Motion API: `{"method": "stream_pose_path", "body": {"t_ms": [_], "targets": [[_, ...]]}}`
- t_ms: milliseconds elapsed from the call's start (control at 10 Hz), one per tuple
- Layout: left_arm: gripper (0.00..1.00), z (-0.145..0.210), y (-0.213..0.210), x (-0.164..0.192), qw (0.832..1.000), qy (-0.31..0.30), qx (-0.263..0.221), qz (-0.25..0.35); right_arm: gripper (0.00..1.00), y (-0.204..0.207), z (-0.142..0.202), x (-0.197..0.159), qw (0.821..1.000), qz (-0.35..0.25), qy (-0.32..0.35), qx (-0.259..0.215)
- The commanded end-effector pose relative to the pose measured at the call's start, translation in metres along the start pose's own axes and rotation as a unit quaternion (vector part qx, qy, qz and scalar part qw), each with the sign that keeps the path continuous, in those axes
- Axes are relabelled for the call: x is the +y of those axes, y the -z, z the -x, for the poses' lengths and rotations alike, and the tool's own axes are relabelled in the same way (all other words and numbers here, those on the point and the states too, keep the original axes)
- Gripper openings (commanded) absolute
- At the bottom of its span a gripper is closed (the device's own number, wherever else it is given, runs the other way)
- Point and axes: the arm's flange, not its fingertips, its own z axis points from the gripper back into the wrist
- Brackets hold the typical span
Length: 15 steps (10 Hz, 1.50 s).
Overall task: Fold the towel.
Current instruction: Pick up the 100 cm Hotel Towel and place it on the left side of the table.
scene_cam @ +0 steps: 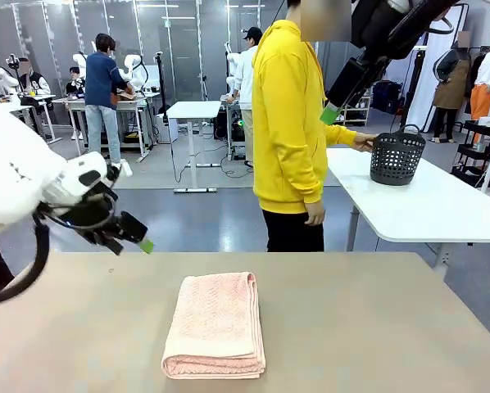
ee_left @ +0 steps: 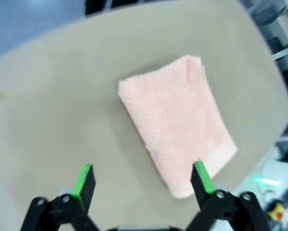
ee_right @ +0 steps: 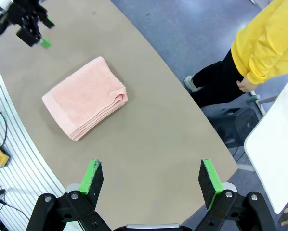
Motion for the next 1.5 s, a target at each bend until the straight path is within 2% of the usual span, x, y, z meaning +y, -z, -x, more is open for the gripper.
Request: {"method": "stream_pose_path", "body": {"t_ms": [0, 700, 800, 1400], "targets": [[1.0, 0.005, 0.036, 0.007, 0.996, -0.057, -0.025, 0.061, 1.0, -0.001, 0.0, -0.001, 1.0, 0.001, 0.002, 0.004], [1.0, 0.034, 0.125, 0.011, 0.975, -0.182, 0.022, 0.123, 1.0, -0.001, 0.0, -0.001, 1.0, 0.001, 0.002, 0.004], [1.0, 0.035, 0.135, 0.013, 0.978, -0.172, 0.019, 0.117, 1.0, -0.001, 0.0, -0.001, 1.0, 0.001, 0.002, 0.004], [1.0, 0.042, 0.176, 0.008, 0.966, -0.201, 0.03, 0.159, 1.0, -0.001, 0.0, -0.001, 1.0, 0.001, 0.002, 0.004]]}}
